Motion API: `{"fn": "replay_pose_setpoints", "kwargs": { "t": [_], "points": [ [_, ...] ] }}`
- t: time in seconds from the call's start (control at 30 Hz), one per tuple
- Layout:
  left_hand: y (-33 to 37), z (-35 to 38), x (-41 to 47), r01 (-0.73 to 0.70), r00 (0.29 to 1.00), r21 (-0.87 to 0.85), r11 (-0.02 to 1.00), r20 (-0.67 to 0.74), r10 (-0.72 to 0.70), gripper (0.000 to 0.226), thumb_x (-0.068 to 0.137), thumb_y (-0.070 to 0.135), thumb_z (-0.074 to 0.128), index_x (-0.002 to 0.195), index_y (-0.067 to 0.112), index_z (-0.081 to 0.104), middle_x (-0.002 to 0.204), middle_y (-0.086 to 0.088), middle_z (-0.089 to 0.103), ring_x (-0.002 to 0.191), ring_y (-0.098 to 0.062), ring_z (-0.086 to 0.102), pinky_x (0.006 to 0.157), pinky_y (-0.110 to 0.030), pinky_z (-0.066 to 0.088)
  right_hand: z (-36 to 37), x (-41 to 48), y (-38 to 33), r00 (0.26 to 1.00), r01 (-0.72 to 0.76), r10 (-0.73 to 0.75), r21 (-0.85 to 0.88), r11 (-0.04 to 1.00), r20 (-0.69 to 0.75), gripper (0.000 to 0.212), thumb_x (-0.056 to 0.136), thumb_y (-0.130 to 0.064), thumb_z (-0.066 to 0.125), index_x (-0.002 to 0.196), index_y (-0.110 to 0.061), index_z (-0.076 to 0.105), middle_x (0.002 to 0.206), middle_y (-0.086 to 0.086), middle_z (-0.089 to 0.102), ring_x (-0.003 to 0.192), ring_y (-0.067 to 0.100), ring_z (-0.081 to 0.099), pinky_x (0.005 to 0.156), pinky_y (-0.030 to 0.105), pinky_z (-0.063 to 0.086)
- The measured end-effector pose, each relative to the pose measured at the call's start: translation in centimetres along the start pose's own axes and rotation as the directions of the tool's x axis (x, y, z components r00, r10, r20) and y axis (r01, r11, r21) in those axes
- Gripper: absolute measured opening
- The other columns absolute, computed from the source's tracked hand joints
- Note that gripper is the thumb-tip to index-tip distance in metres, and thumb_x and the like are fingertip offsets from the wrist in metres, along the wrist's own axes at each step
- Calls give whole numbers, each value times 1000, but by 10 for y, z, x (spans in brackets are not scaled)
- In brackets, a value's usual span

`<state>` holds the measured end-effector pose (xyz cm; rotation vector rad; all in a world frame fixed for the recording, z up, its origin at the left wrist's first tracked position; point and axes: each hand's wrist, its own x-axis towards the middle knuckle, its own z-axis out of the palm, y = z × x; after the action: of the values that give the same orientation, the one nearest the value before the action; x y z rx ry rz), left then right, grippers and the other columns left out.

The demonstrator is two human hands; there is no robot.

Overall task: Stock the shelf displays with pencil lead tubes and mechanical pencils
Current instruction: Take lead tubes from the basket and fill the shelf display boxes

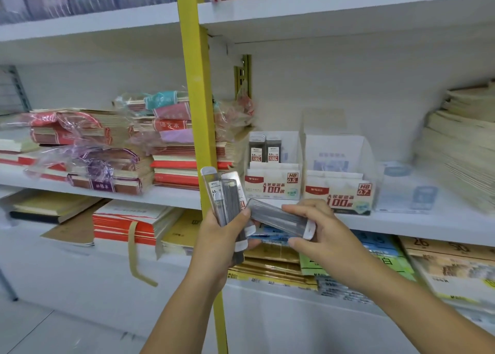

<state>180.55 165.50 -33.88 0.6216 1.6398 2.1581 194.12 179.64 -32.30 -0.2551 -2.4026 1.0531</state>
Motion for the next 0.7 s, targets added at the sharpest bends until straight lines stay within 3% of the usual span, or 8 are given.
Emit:
{"fn": "replay_pose_setpoints", "kwargs": {
  "t": [0.07,0.13,0.2,0.3,0.53,0.6,0.7],
  "points": [
    [-1,-2,2,-11,1000,11,1000,13,11,26,92,31,70,113,39,56,87,15,77,76,-10,77,80,-52,61,-2,2,2,1000,-8,9,39,999,-28,36,91,-24,65,119,-46,55,109,-35,44,108,-14,45,88,2,39],
    [-1,-4,4,-25,999,13,1000,21,25,25,93,34,69,113,41,55,86,15,77,74,-9,76,66,-37,64,-7,4,1,995,-23,35,137,990,-89,24,93,-27,61,113,-40,61,100,-21,60,87,-3,61,77,15,51],
    [-1,-5,4,-22,1000,33,999,13,22,24,92,38,69,110,44,55,82,14,76,65,-6,74,54,-26,57,-11,8,-2,983,-21,50,159,987,-176,14,94,-29,59,105,-36,63,79,-6,70,62,6,64,63,19,53],
    [-2,-4,5,-10,1000,36,999,24,9,27,92,32,71,113,41,56,83,8,76,67,-6,72,55,-23,56,-11,13,-9,977,-21,66,215,976,-204,13,94,-25,60,102,-34,65,67,4,70,50,12,60,56,22,53],
    [4,-3,7,-15,999,-18,1000,38,16,29,92,24,71,117,35,62,90,0,77,74,-8,73,57,-23,56,-14,23,-24,980,-91,149,362,928,-135,24,101,-22,46,117,-34,60,76,5,73,63,14,65,65,25,55],
    [8,-2,9,-19,999,-35,999,40,20,24,93,27,70,113,37,63,86,2,77,72,-7,73,58,-24,57,-19,29,-32,982,-23,77,293,956,-173,25,99,-16,49,117,-31,60,78,1,72,66,15,67,67,26,57],
    [15,4,13,-35,999,-78,996,8,36,19,92,29,71,109,33,65,86,1,77,66,-6,71,53,-22,55,-44,49,-52,930,161,-87,183,970,-358,24,95,-12,57,108,-32,53,83,-2,72,69,15,68,64,27,58]
  ]
}}
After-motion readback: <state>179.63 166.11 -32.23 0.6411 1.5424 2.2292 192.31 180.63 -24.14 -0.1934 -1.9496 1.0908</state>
